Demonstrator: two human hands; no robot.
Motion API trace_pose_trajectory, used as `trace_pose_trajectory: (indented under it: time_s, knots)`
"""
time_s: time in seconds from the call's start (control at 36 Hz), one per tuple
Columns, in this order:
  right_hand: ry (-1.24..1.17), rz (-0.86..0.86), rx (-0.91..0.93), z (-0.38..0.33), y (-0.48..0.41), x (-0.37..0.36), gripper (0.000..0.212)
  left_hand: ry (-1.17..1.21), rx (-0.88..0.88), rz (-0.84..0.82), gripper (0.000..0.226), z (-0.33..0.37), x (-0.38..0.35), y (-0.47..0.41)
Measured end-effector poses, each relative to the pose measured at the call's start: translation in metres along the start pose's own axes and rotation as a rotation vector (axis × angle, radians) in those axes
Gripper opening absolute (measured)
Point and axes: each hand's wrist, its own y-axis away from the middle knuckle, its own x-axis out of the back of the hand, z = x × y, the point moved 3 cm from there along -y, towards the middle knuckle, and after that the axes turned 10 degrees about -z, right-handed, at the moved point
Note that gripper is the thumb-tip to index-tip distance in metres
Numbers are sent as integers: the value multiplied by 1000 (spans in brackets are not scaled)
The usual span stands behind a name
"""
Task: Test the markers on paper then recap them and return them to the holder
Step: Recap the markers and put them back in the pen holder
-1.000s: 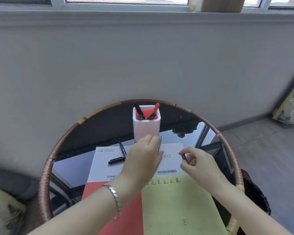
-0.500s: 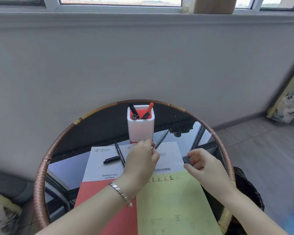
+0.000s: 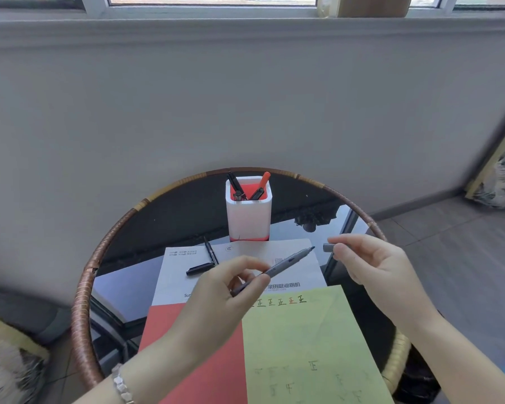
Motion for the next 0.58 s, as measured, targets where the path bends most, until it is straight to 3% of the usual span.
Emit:
trace_pose_trajectory:
  time_s: [0.19,0.39,0.58]
  knots:
    - [-33,-56,15,-3,1,-7,18,0,-4,4,26,0,4,1]
    - [12,-64,42,-3,0,-8,18,-59,-3,-8,12,-1,5,2]
    - [89,-78,39,-2,2,-10,23,-62,2,-10,15,-3,4,3]
